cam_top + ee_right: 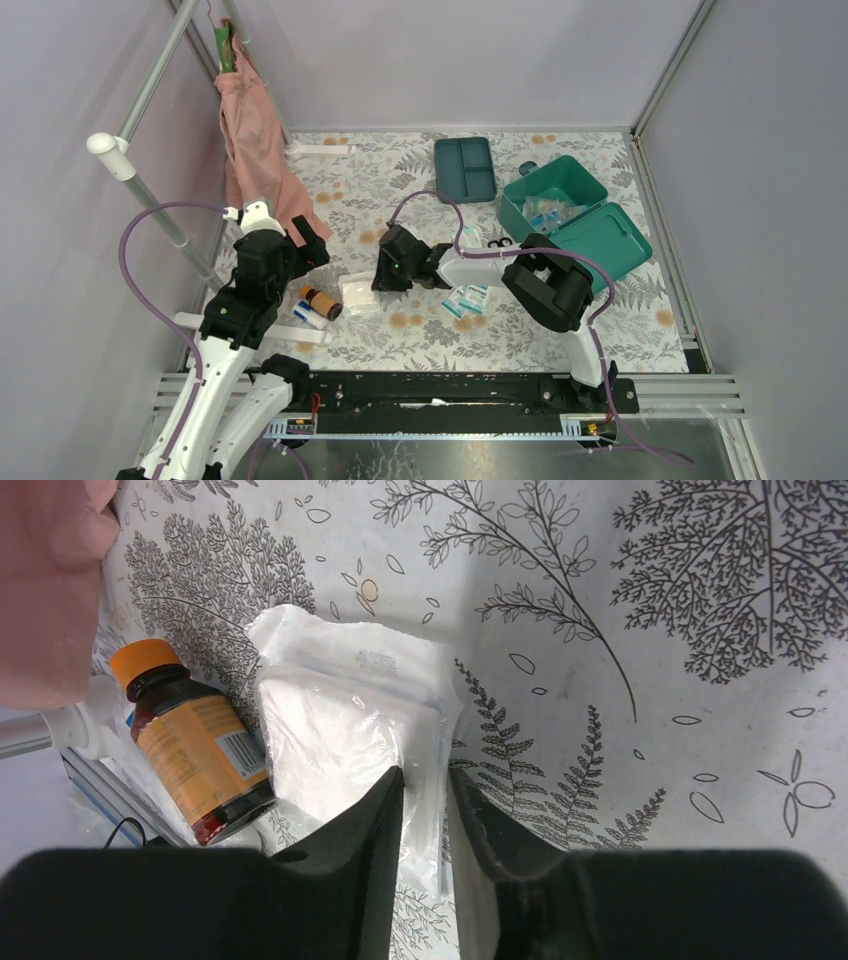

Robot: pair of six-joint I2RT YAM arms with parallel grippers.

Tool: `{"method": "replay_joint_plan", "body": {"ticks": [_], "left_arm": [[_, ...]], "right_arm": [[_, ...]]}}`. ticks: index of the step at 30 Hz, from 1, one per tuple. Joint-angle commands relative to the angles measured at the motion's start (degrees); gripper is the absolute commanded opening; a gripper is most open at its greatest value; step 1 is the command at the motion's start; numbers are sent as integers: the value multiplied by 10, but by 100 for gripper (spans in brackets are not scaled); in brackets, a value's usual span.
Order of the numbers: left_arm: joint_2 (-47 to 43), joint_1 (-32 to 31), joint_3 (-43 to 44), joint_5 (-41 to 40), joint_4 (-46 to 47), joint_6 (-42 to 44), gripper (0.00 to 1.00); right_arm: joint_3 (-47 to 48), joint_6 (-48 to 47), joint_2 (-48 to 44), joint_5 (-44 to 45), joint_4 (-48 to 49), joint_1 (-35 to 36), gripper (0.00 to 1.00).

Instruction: Organize the medicine kit

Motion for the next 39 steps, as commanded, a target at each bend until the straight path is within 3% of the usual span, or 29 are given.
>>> {"method": "replay_joint_plan", "body": {"ticks": [1, 9, 18, 24, 28, 34, 39], "left_arm": [[1, -3, -7, 0, 14, 5, 99], [-1, -3, -8, 0, 14, 5, 99], [-2, -3, -8, 0, 14, 5, 99], [-2, -3, -8, 0, 13, 5, 99], [-3, -3, -8, -1, 14, 5, 99], [-2, -3, -9, 0, 14, 5, 99], [0, -3, -8, 2, 14, 5, 99]], "right_arm": [[9, -3, 8, 17, -16, 5, 26], [-16, -45, -60, 71, -15, 5, 0], [-81, -159, -252, 210, -127, -24, 0], [-134, -234, -433, 252, -209, -150, 0], [-111, -310, -507, 268, -264, -249, 0], [-34, -454, -494, 345, -311, -357, 0], [28, -455, -443, 302, -333, -437, 0]]}}
